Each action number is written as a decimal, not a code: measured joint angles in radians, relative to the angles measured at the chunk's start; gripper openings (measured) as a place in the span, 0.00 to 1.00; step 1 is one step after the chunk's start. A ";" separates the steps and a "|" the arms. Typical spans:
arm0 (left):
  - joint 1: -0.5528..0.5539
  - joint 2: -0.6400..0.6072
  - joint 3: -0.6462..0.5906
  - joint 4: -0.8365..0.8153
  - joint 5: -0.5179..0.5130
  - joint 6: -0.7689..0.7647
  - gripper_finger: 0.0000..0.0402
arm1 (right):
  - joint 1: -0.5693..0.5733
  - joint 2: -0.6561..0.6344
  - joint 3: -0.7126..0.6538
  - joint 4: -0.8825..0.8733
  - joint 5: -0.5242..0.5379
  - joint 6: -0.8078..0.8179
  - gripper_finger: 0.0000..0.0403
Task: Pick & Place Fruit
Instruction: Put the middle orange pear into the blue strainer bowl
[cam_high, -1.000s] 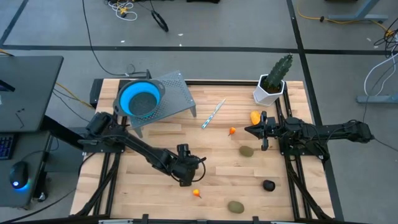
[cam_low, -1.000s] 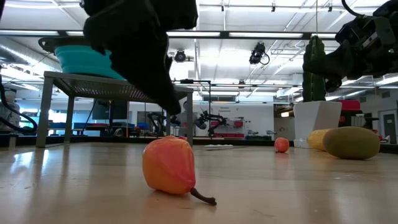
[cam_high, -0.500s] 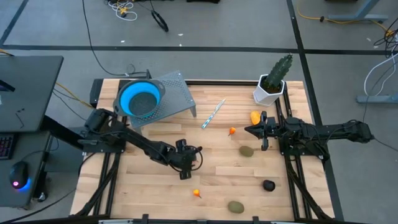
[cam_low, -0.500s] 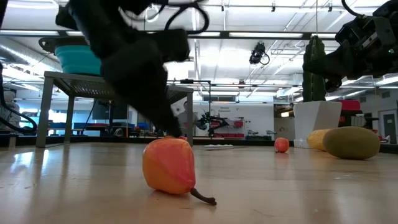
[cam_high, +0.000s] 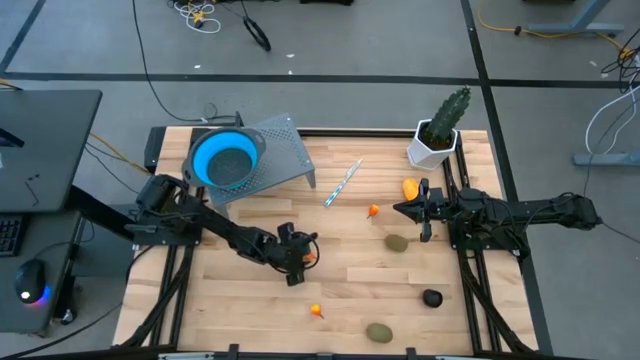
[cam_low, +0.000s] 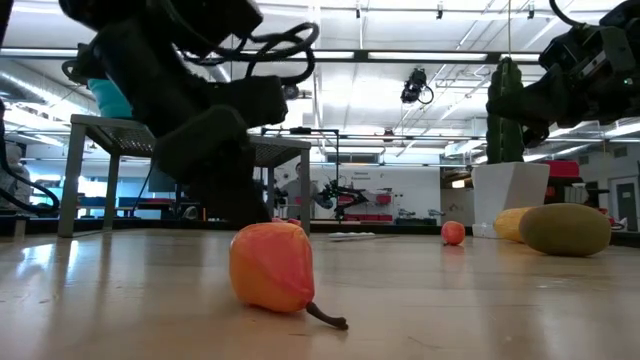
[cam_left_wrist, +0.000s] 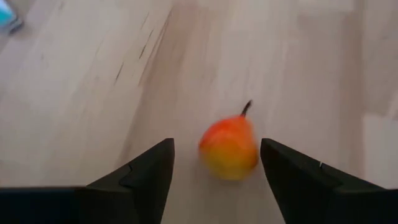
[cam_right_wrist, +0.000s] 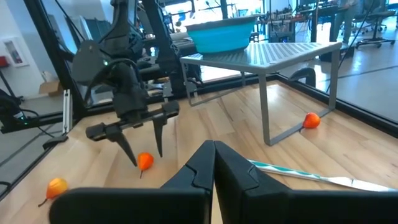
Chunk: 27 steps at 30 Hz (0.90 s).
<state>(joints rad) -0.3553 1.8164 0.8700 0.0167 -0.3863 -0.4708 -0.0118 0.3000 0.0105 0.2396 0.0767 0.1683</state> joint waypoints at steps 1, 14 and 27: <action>0.000 0.000 -0.006 0.004 -0.007 -0.007 0.59 | 0.000 0.000 0.000 0.002 0.000 0.000 0.03; -0.003 0.000 -0.012 0.035 -0.020 -0.019 0.48 | 0.000 0.000 0.000 0.013 0.000 -0.051 0.03; -0.004 0.001 -0.012 0.105 -0.016 -0.009 0.48 | 0.000 0.000 0.000 0.012 0.000 -0.053 0.03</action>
<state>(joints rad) -0.3592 1.8172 0.8581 0.1212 -0.4019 -0.4802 -0.0120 0.3000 0.0105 0.2516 0.0765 0.1150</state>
